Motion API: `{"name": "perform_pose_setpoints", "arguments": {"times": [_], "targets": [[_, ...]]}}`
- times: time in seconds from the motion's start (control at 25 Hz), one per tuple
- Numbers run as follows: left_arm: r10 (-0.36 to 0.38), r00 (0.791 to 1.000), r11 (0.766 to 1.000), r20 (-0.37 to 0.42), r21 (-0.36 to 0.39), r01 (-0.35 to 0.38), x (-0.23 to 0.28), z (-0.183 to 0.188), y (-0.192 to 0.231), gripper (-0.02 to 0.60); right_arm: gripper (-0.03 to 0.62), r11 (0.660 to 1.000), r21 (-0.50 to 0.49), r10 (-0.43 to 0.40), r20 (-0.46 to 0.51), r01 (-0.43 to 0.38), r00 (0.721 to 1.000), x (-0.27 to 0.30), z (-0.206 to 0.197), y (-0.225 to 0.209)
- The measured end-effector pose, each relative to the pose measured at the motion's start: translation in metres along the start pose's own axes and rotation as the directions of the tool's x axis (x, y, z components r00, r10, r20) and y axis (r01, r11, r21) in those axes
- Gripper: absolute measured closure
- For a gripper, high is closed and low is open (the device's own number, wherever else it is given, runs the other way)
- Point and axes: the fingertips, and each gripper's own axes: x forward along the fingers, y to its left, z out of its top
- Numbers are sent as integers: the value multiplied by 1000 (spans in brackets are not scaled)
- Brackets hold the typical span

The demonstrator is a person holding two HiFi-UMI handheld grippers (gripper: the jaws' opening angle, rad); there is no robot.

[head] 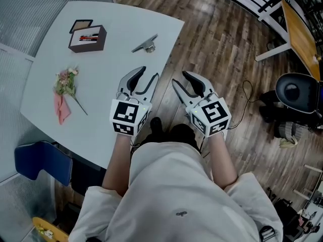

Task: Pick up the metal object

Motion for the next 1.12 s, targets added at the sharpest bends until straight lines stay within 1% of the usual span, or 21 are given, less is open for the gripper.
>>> {"name": "perform_pose_setpoints", "arguments": {"times": [0.32,0.6,0.72,0.88,1.12], "targets": [[-20,1000,1000,-16,-4,20,7,-6,1,417,430,1000,4,3,-5,-3,1000,9,1,-4],[18,1000,1000,0,-19,-18,15,5,20,416,430,999,-15,33,11,-33,999,26,17,-14],[29,999,999,-13,-18,-30,23,5,29,416,430,999,-12,40,15,-40,999,36,23,-24],[40,998,998,-37,-39,-42,36,0,36,416,430,998,-6,58,5,-58,998,48,24,-35],[59,997,997,-58,-53,-62,61,1,45,416,430,997,6,82,-5,-82,997,64,26,-60]]}}
